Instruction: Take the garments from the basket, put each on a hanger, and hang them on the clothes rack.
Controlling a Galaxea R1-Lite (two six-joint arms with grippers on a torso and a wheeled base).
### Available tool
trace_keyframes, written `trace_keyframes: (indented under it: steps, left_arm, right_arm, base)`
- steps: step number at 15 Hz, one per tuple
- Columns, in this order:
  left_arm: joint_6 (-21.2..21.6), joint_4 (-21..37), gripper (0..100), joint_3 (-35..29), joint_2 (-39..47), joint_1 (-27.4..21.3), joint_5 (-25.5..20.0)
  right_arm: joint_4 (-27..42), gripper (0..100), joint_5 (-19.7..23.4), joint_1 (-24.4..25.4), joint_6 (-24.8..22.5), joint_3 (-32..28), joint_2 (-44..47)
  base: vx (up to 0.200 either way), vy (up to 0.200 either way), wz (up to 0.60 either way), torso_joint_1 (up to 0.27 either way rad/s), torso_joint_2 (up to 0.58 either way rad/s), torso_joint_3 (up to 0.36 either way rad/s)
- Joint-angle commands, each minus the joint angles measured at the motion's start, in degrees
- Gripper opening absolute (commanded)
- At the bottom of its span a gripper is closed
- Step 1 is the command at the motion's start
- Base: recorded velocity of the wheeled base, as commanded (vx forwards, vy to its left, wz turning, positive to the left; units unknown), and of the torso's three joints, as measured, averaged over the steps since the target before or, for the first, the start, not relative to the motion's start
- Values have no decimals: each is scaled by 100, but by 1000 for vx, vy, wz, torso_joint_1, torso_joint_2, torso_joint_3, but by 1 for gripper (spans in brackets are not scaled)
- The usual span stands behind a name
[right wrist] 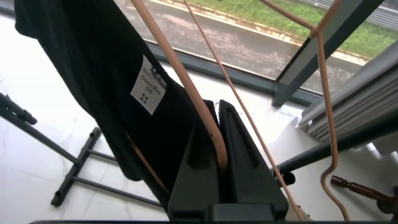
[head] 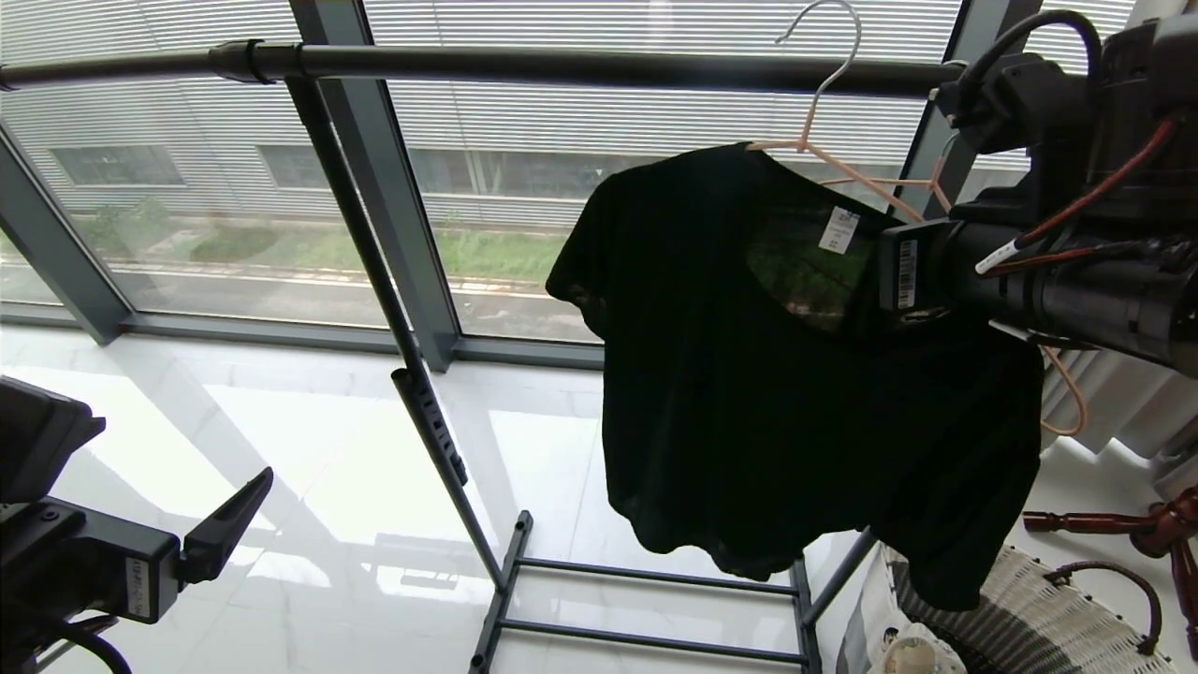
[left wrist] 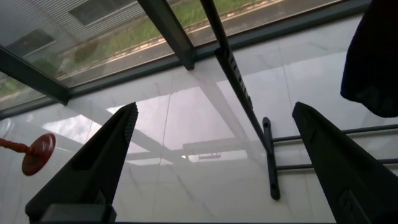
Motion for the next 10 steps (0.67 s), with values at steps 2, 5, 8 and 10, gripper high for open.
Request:
trace_keyframes:
  steps: [2, 5, 8, 10]
  left_arm:
    - [6, -3, 100, 1, 1, -3, 3]
    - [-3, -3, 100, 10, 10, 6, 3]
    - [-3, -3, 100, 10, 19, 6, 3]
    - [-3, -3, 100, 10, 10, 6, 3]
  right_arm:
    - [-6, 0, -324, 38, -2, -8, 53]
    - [-15, 0, -878, 29, -2, -79, 150]
    - [-15, 0, -1027, -103, -2, -316, 422]
    - [-15, 0, -1045, -147, -2, -536, 589]
  base:
    - [0, 0, 0, 0, 0, 0]
    - [0, 0, 0, 0, 0, 0]
    - [0, 0, 0, 0, 0, 0]
    - [0, 0, 0, 0, 0, 0]
